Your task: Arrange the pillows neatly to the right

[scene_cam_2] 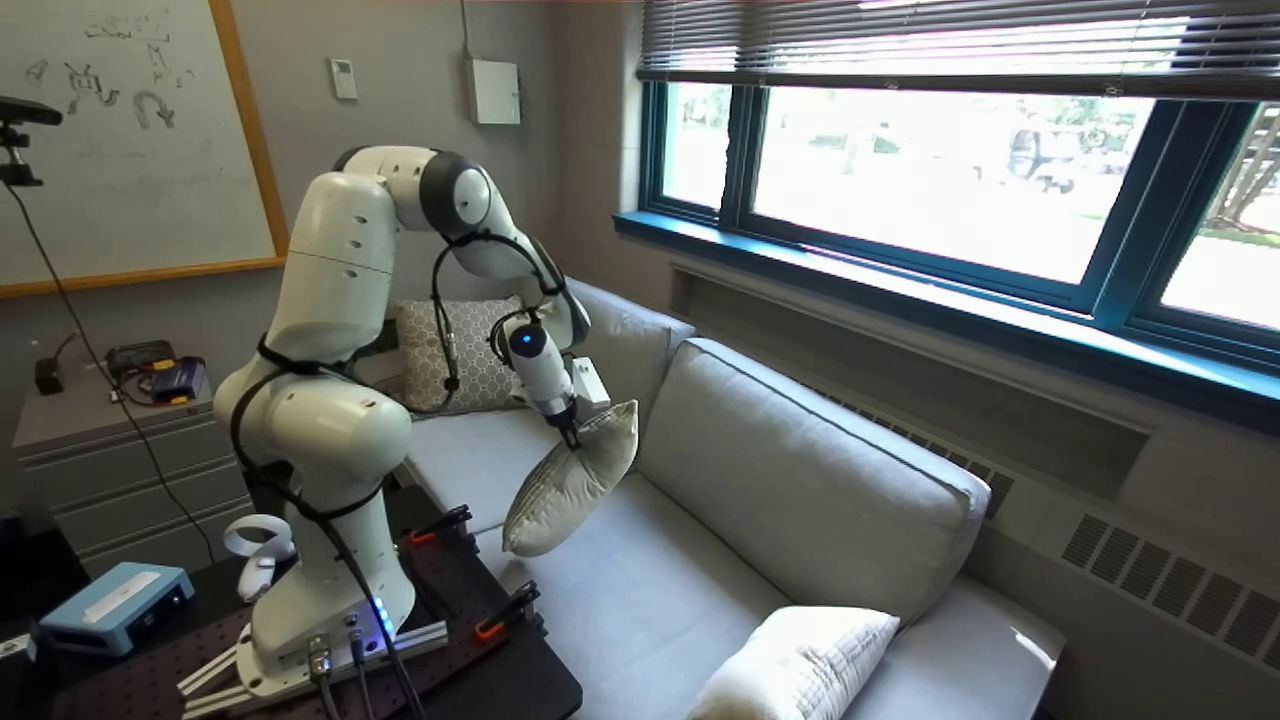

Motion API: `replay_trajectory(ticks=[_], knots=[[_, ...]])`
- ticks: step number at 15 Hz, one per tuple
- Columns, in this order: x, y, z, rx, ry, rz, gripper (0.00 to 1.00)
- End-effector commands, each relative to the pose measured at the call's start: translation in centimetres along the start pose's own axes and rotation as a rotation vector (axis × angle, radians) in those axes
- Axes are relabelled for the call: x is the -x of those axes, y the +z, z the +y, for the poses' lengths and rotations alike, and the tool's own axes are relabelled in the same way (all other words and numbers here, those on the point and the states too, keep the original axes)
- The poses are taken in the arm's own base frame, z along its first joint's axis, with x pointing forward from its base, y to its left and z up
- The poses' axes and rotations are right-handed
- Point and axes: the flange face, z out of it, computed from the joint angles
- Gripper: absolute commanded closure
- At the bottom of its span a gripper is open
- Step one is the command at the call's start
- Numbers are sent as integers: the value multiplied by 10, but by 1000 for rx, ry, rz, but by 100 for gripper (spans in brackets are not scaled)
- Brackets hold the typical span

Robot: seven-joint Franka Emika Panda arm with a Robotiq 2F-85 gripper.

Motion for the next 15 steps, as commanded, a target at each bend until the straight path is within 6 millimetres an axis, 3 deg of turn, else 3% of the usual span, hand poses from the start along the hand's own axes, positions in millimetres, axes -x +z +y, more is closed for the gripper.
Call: replay_trajectory(ticks=[1,3,5,8,11,15], knots=[[-26,-65,-33,23,86,-10,98],[-40,-89,-58,-4,87,-6,98],[-54,-99,-84,-17,95,25,98],[-45,-84,-119,-18,50,94,98],[-10,-67,-148,-11,-4,131,98],[60,-63,-183,-23,-54,119,98]])
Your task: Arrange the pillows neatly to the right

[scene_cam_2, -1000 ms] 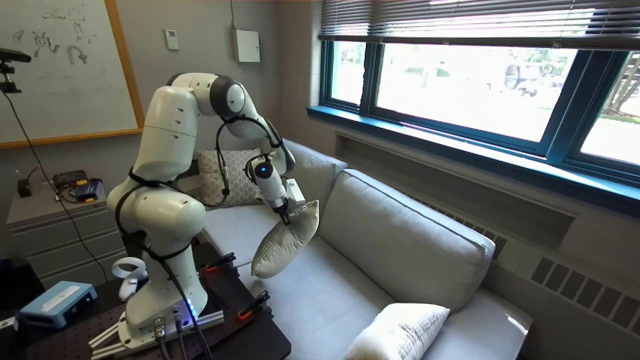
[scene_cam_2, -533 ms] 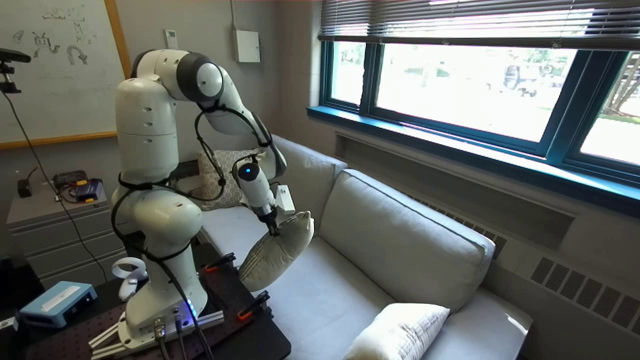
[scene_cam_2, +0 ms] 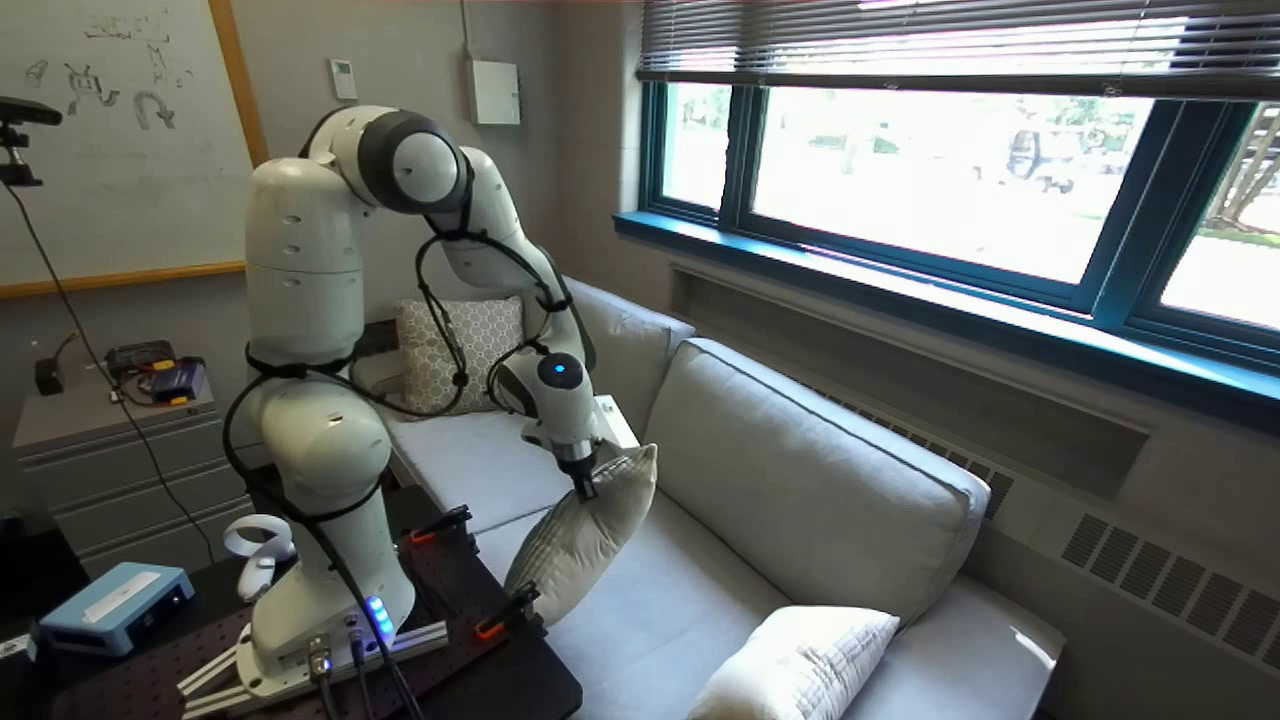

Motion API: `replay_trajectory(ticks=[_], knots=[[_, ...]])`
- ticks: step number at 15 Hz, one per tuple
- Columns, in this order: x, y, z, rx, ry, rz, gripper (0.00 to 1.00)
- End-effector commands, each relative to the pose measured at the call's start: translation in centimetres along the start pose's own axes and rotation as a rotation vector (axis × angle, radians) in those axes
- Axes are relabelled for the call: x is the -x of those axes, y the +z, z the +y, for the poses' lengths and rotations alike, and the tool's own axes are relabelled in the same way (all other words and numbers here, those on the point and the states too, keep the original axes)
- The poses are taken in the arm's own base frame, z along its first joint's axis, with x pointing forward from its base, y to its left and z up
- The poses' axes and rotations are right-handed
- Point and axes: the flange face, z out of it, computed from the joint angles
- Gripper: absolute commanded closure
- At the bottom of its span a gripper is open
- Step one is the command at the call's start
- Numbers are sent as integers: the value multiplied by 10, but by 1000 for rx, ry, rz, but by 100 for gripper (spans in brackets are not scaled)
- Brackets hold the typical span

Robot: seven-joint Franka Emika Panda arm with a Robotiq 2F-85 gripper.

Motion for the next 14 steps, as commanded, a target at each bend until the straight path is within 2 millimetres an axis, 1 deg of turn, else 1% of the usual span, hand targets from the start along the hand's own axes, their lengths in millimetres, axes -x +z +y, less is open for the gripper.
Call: replay_trajectory(ticks=[1,4,7,10,12,14], knots=[[65,-7,-26,-5,-5,-28,98],[117,-13,-60,-15,20,6,98],[173,-30,-89,1,28,65,98],[230,-45,-104,21,17,118,98],[261,-51,-111,25,21,145,98],[286,-47,-115,25,22,184,98]])
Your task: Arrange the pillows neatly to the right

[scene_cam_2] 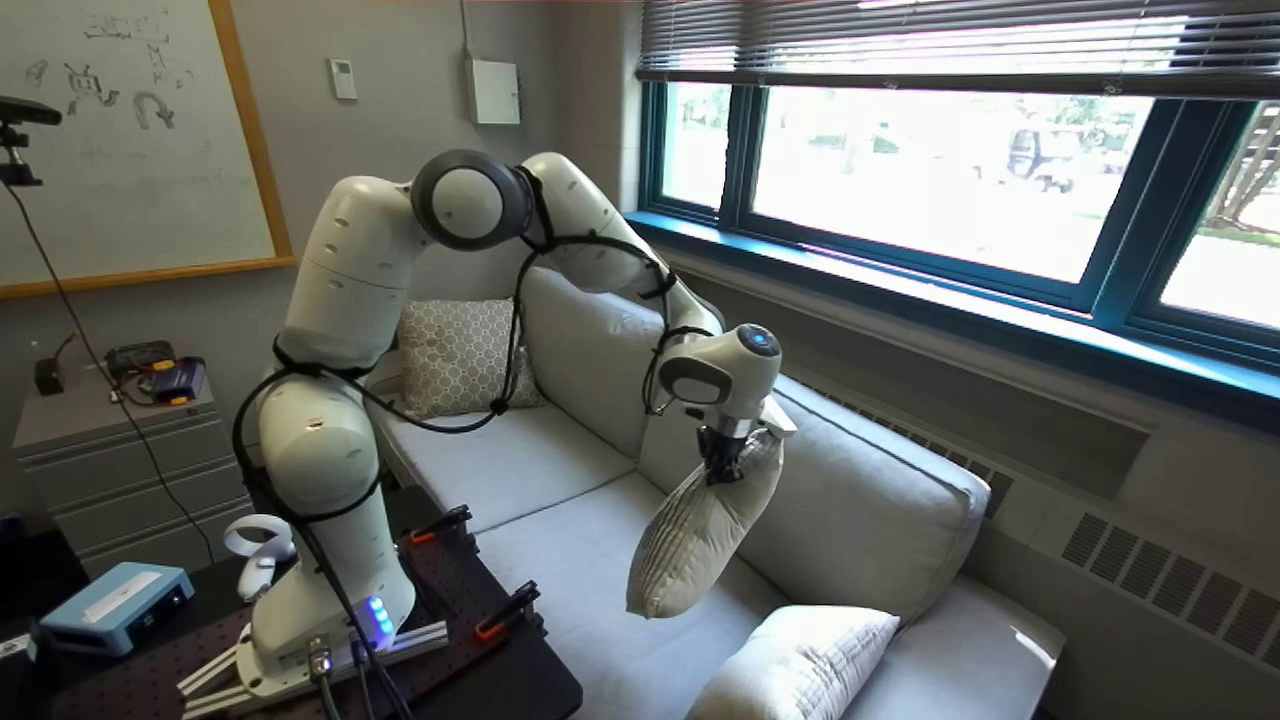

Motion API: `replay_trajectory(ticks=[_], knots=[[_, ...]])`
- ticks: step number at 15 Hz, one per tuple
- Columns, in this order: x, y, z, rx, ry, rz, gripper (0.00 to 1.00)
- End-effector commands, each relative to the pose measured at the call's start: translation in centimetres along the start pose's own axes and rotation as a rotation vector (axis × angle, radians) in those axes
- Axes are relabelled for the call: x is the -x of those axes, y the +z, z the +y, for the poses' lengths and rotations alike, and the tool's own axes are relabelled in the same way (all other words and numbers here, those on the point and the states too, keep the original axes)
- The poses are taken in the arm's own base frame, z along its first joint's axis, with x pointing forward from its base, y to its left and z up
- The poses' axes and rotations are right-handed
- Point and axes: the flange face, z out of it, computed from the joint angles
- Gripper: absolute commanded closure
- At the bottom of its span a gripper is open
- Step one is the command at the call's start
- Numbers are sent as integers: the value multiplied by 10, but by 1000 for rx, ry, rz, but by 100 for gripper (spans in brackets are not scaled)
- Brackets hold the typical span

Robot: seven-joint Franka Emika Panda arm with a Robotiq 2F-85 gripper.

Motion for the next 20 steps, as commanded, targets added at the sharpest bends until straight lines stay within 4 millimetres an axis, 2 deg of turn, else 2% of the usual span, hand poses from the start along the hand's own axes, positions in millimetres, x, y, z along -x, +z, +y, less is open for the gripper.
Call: replay_trajectory(ticks=[1,4,8,11,13,16,20], knots=[[55,1,-4,0,13,66,98],[73,37,-25,-21,-9,174,98],[81,95,-43,-63,-4,358,98],[88,118,-50,-85,-1,463,98],[93,118,-54,-103,7,522,98],[87,111,-70,-131,58,626,98],[73,80,-100,-157,168,696,98]])
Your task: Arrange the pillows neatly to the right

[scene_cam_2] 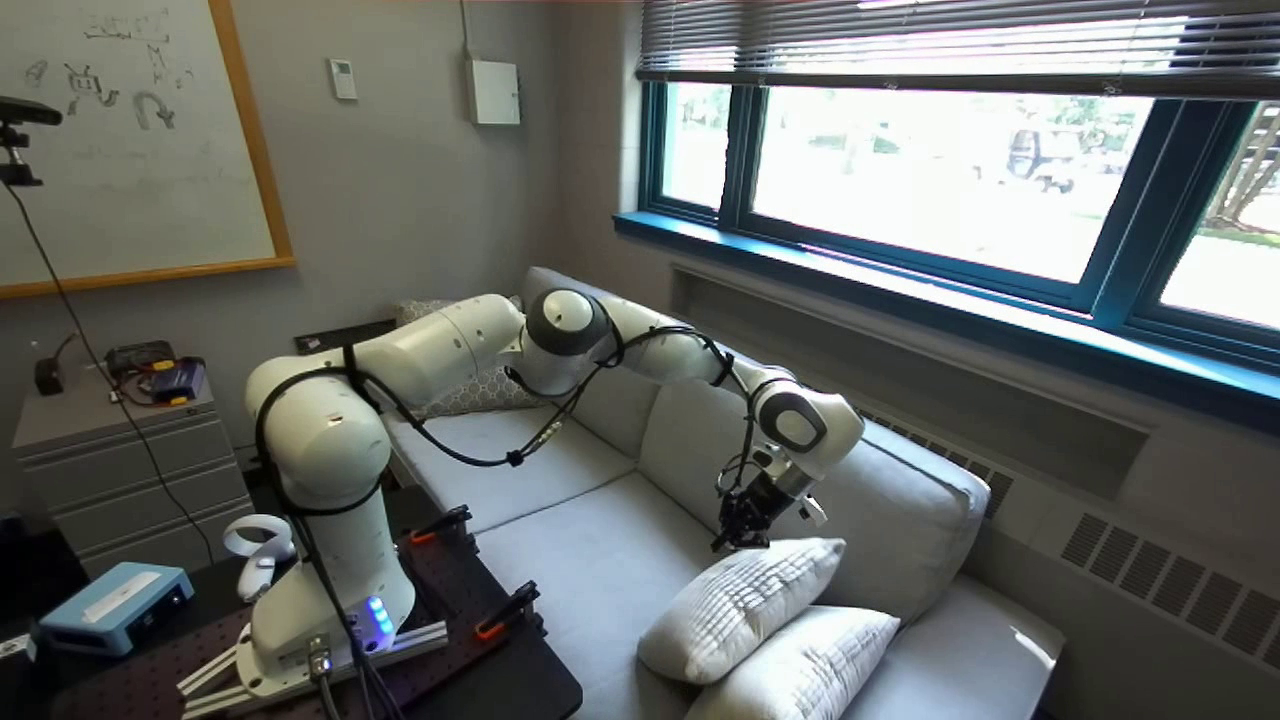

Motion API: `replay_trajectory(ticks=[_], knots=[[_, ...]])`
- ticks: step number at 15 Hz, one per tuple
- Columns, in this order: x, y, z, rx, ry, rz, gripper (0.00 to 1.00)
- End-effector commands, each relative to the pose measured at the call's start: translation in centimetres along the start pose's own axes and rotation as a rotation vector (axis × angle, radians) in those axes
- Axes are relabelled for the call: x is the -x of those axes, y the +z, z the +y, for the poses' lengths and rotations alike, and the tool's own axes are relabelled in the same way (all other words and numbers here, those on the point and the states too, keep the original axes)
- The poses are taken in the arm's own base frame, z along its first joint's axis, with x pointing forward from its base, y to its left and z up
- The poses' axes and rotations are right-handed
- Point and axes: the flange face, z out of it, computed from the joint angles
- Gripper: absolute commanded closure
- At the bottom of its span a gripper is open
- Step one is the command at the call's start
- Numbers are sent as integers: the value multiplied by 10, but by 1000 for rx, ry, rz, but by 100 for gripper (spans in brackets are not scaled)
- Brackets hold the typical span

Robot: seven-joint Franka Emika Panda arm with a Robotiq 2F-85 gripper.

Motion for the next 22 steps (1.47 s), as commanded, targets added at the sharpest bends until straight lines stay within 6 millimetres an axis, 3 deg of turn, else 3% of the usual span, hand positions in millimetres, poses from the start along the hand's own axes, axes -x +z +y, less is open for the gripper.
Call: replay_trajectory(ticks=[1,8,12,15,17,18,19,20,22], knots=[[-11,-16,-21,-7,56,42,98],[-3,-16,-18,40,47,4,98],[9,-19,4,40,-3,-33,98],[17,-38,41,-2,-56,-120,98],[18,-51,76,-25,-137,-185,98],[20,-54,99,-37,-193,-209,68],[22,-54,120,-47,-247,-222,67],[25,-43,91,-45,-161,-183,88],[25,-46,125,-71,-214,-201,72]])
